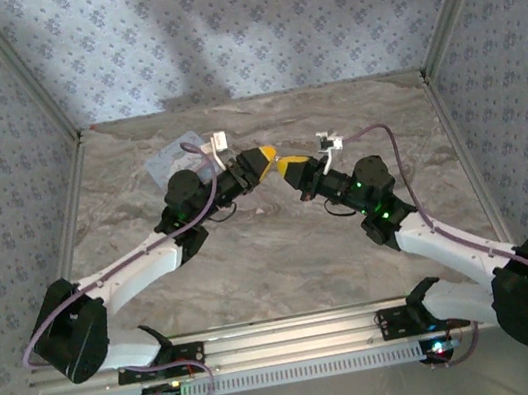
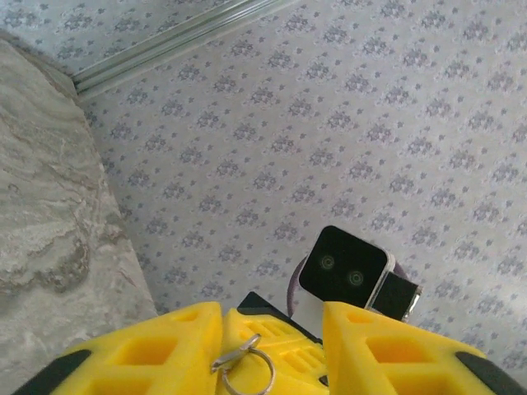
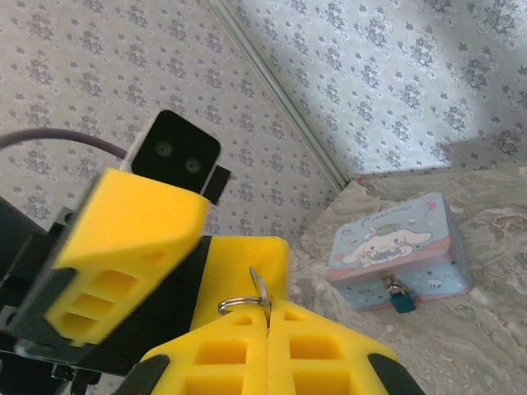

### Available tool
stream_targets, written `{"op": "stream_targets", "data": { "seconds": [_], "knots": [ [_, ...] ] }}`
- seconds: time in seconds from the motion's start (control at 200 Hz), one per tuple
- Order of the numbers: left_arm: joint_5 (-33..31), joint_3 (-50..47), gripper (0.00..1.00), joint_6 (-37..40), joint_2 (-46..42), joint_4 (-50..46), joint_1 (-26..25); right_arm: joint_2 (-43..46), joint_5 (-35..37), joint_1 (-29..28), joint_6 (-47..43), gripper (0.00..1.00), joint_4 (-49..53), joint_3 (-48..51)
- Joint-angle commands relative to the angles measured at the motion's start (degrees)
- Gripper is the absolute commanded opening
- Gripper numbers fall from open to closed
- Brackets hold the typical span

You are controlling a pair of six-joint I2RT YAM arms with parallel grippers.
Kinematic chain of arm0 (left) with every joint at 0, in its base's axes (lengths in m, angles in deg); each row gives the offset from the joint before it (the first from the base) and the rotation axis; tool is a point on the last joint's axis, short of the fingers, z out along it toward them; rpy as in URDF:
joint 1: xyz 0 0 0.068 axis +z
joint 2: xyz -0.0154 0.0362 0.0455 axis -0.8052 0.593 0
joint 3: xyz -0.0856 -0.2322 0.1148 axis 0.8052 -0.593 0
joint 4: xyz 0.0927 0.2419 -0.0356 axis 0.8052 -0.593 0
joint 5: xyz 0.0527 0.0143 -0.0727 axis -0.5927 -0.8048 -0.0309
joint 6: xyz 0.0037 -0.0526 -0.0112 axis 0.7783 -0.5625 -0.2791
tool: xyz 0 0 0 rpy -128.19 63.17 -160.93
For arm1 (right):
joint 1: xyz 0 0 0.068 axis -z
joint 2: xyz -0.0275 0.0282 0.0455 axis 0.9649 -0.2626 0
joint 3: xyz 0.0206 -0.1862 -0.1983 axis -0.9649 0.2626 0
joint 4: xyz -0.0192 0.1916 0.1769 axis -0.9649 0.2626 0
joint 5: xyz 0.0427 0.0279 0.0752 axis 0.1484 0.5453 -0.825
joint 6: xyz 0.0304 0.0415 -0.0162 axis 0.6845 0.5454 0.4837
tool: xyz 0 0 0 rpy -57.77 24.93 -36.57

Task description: Unlock a padlock with a key

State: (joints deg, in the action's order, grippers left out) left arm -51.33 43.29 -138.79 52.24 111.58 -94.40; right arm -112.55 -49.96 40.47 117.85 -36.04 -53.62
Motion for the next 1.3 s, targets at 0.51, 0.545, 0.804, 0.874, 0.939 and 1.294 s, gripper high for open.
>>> {"op": "stream_targets", "data": {
  "seconds": [0.51,0.545,0.804,0.874,0.939,1.294],
  "knots": [
    [0.57,4.03,0.0,18.12,-6.36,-17.36,0.97,6.28,-4.55,7.48,2.11,0.38,12.96,1.01],
    [1.36,4.91,0.0,21.42,-7.22,-20.96,1.12,6.62,-7.07,9.87,3.45,0.39,14.34,1.28],
    [8.97,11.65,0.0,36.62,-8.94,-38.83,1.33,4.57,-23.62,14.95,5.96,0.43,13.22,-1.45],
    [10.54,13.13,0.0,38.52,-8.55,-41.14,1.34,3.22,-26.82,14.03,6.49,0.45,11.35,-2.57],
    [11.38,14.41,0.0,40.11,-8.32,-43.08,1.4,2.17,-29.06,13.13,6.65,0.47,10.72,-3.78],
    [12.27,16.76,0.0,43.75,-8.23,-47.14,1.39,-0.08,-33.87,7.62,4.6,0.47,9.57,-7.51]
  ]
}}
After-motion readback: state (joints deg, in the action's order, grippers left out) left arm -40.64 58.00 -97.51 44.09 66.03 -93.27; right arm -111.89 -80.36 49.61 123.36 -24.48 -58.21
